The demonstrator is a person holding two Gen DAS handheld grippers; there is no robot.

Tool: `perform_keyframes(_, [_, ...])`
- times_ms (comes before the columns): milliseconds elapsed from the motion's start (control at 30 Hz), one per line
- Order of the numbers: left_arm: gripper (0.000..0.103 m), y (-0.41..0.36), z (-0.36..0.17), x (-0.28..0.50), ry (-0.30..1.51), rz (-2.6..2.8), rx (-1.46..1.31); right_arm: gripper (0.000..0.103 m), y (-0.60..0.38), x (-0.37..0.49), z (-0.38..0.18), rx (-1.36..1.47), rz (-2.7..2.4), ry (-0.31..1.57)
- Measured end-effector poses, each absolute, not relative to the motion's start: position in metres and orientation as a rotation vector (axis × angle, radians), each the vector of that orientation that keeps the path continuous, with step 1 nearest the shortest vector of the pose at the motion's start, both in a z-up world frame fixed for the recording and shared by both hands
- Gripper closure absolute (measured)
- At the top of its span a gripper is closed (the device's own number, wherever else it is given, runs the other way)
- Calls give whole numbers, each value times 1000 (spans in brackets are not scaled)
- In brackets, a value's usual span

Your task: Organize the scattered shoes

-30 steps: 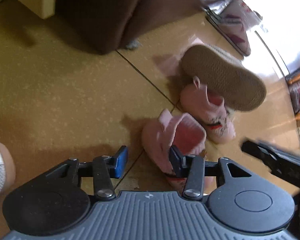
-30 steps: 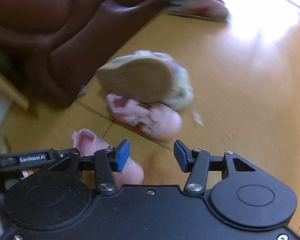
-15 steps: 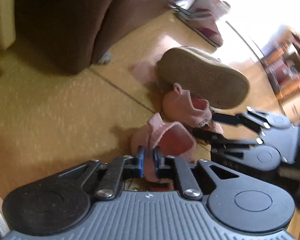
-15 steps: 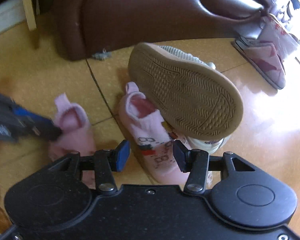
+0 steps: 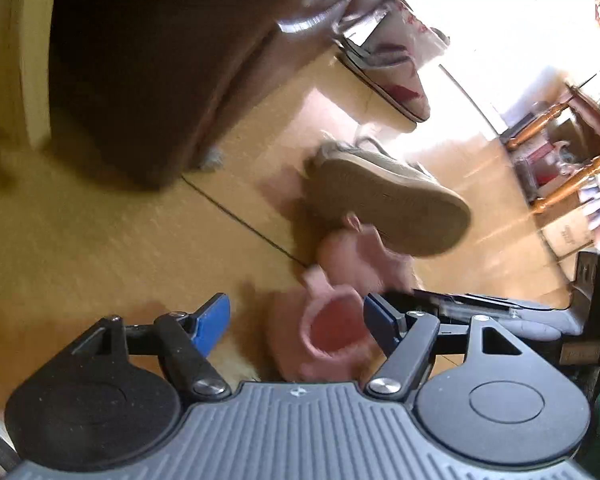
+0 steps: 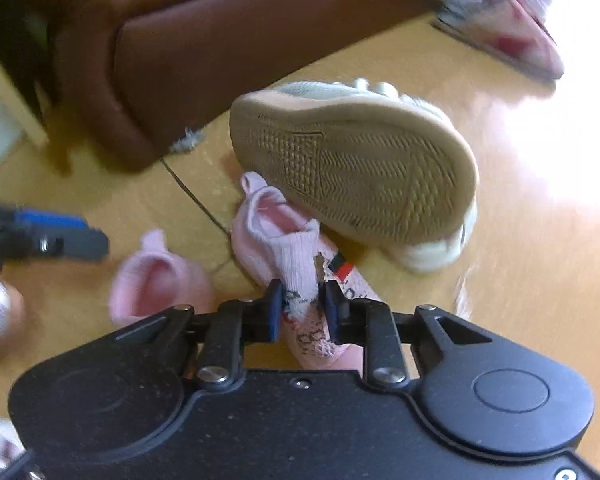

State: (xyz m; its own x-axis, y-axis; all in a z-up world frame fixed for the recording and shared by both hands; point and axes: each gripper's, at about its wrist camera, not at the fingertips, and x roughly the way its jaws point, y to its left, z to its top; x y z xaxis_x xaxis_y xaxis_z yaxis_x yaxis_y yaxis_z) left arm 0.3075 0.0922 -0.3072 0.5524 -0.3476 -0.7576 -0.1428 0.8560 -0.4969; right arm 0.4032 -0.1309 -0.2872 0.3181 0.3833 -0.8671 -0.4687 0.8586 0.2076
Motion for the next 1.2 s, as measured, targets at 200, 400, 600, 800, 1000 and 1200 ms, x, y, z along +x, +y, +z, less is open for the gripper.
perform_keyframes(200, [30,51,-312,295,974,-30,-436,69,-134,392,-281,-5,470,1129])
perform_keyframes(400, [30,65,-303,282,847,114,-629,56,-112,381,-283,-167,530,1064])
perform_keyframes(600, [62,75,-311,299,938,199,-695,56,-112,379,-294,-222,589,1042])
perform_keyframes(800, [89,72,-328,313,1030,126,-677,56,-114,368,-292,-249,605,1006])
perform_keyframes(1000, [97,85,-328,310,994,20,-614,56,-141,388,-274,6,566,1027])
perform_keyframes(1200, [97,93,-314,316,966,-63,-462,56,-137,416,-288,149,483,1159])
